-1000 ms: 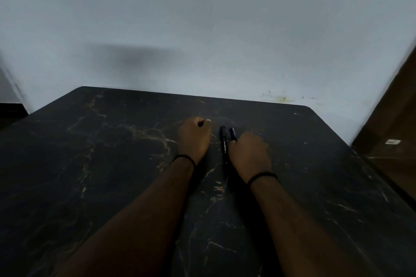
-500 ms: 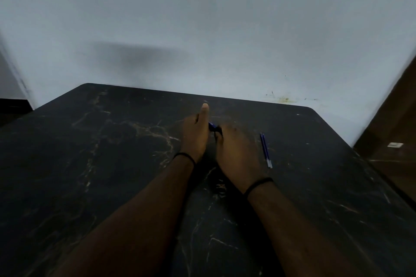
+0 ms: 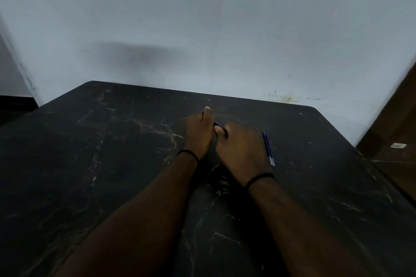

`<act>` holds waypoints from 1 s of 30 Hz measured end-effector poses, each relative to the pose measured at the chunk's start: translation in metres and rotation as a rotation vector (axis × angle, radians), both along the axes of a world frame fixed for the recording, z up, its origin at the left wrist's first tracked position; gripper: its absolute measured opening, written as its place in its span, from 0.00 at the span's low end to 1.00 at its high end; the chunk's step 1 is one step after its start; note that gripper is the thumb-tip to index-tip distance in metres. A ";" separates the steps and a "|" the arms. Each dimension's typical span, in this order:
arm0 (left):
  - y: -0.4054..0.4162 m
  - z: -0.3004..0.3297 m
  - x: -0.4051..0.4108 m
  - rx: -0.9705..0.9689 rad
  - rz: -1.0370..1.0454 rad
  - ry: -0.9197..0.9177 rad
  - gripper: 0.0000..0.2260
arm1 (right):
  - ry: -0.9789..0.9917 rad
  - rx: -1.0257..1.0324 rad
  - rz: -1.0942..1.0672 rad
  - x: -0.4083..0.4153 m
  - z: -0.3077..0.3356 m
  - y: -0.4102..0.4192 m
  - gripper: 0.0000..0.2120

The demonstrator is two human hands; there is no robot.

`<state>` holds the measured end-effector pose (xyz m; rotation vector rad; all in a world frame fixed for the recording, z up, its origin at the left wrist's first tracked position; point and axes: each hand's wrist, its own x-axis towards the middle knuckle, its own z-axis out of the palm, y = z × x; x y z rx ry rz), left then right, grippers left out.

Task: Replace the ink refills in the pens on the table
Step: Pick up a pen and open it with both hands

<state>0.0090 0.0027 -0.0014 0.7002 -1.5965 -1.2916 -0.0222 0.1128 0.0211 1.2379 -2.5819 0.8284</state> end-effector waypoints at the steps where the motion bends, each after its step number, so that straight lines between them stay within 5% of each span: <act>1: 0.000 0.000 0.000 0.005 -0.003 -0.010 0.29 | -0.012 -0.002 -0.005 0.001 0.000 0.000 0.19; 12: -0.013 -0.001 0.010 -0.148 0.176 -0.150 0.24 | -0.036 0.033 0.018 -0.001 -0.010 0.008 0.22; 24: -0.045 -0.008 0.024 -0.503 0.429 -1.098 0.21 | 0.037 -0.060 0.000 -0.014 -0.012 0.011 0.17; 30: -0.035 -0.003 0.023 -0.386 0.564 -0.951 0.23 | -0.028 -0.101 0.070 -0.016 -0.011 0.011 0.20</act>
